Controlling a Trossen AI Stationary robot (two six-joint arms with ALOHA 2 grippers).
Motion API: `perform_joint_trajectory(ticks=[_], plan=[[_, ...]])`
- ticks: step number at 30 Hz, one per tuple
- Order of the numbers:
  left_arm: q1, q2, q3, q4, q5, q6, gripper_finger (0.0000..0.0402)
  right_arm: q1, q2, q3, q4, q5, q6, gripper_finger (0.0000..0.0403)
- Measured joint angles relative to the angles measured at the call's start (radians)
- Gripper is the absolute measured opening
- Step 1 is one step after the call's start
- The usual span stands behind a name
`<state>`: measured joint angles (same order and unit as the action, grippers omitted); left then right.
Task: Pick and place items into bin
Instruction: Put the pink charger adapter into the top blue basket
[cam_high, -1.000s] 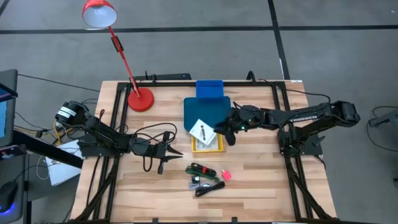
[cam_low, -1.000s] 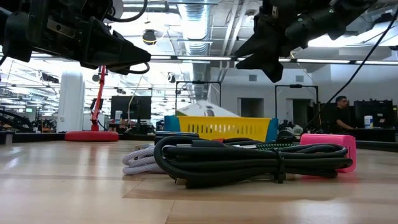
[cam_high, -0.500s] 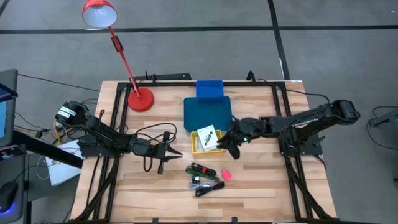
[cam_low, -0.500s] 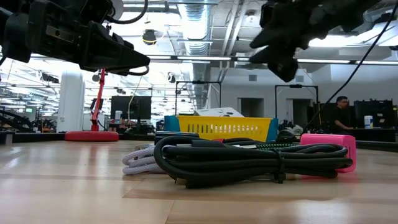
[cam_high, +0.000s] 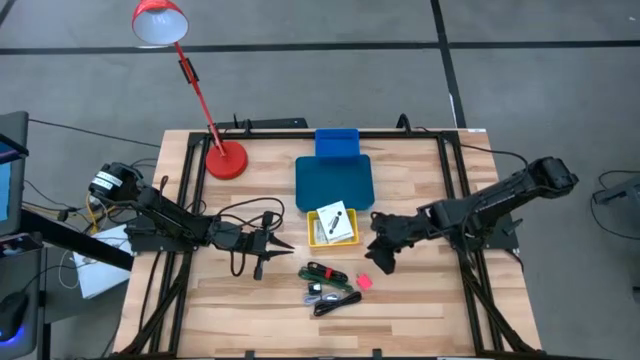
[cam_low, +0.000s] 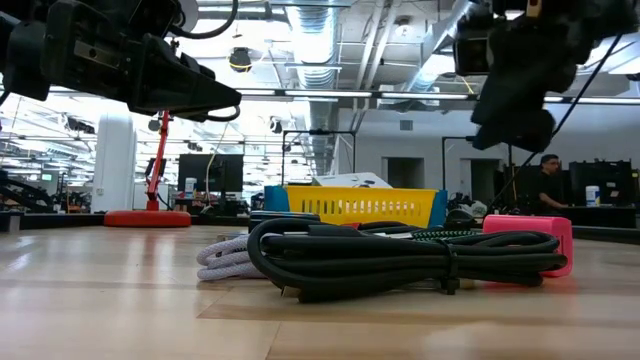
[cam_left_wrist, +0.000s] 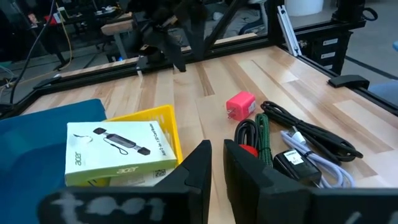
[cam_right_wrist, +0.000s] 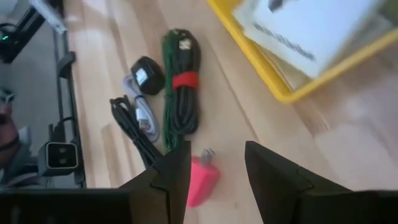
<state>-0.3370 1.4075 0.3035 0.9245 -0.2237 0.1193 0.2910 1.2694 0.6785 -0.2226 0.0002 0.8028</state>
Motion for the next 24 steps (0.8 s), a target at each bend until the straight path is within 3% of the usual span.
perform_joint_trajectory(ticks=[11,24], plan=[[0.0,0.0,0.0,0.0,0.0,0.012,0.0032,0.045,0.027,0.0,-0.031,0.014,0.175,0.016],[0.0,0.0,0.0,0.006,0.0,0.014,0.0032,0.103,0.266,0.042,0.059,-0.025,0.299,0.0231]])
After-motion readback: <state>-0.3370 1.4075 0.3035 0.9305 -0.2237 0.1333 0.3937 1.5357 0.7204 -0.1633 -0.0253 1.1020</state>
